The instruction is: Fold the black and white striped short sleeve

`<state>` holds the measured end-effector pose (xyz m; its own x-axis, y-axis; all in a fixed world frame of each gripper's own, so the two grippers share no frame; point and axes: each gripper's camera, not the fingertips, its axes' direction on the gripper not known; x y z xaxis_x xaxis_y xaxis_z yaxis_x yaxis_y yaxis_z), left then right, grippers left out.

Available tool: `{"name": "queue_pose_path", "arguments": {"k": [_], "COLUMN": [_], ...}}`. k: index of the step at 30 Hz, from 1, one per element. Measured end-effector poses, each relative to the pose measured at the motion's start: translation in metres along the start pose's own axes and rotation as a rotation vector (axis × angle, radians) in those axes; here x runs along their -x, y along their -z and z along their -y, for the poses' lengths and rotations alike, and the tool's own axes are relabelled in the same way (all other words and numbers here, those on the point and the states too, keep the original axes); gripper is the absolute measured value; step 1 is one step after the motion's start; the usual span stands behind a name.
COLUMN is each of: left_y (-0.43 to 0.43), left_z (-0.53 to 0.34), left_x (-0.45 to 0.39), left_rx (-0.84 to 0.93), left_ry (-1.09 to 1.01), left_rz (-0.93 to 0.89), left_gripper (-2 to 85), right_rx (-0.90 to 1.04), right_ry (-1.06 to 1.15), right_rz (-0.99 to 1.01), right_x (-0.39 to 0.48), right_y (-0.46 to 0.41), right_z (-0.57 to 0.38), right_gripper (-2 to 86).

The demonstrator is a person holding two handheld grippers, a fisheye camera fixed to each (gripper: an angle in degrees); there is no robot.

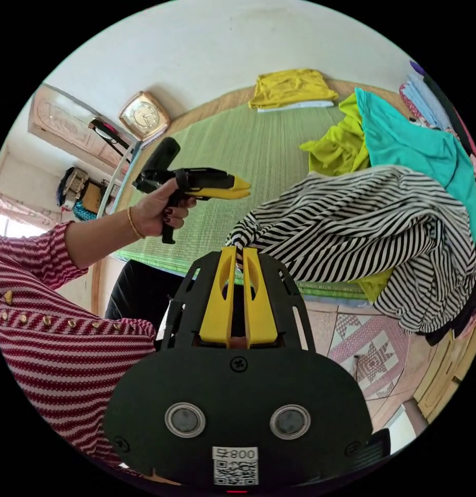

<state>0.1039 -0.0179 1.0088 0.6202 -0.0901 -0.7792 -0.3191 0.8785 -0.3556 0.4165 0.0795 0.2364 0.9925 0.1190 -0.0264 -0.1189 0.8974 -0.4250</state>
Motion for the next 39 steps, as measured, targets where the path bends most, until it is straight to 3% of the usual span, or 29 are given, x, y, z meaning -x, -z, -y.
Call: {"name": "queue_pose_path", "arguments": {"k": [5, 9, 15, 24, 29, 35, 39], "left_y": [-0.046, -0.070, -0.080, -0.105, -0.113, -0.097, -0.129], "left_z": [0.019, 0.022, 0.010, -0.010, -0.012, 0.043, 0.098], "left_x": [-0.026, -0.044, -0.081, -0.167, -0.197, -0.216, -0.250], "left_rx": [0.066, 0.099, 0.039, 0.097, 0.150, 0.060, 0.127], "left_ry": [-0.087, -0.131, -0.193, -0.431, -0.526, -0.492, -0.512], "left_rz": [0.166, 0.196, 0.078, 0.032, 0.040, -0.011, 0.006], "left_gripper": [7.0, 2.8, 0.6, 0.3, 1.0, 5.7, 7.7], "right_rx": [0.006, -0.041, -0.154, -0.089, -0.046, -0.091, -0.086], "right_ry": [-0.103, -0.148, -0.129, -0.219, -0.235, -0.221, -0.176], "right_rz": [0.022, 0.008, -0.049, 0.031, 0.089, 0.164, 0.174], "right_x": [-0.031, -0.049, -0.058, -0.091, -0.099, -0.098, -0.090], "right_y": [0.006, 0.022, 0.048, 0.025, 0.027, 0.056, 0.070], "right_z": [-0.011, -0.010, 0.019, 0.051, 0.032, 0.001, -0.007], "right_gripper": [4.2, 5.2, 6.1, 8.8, 2.9, 1.0, 0.8]}}
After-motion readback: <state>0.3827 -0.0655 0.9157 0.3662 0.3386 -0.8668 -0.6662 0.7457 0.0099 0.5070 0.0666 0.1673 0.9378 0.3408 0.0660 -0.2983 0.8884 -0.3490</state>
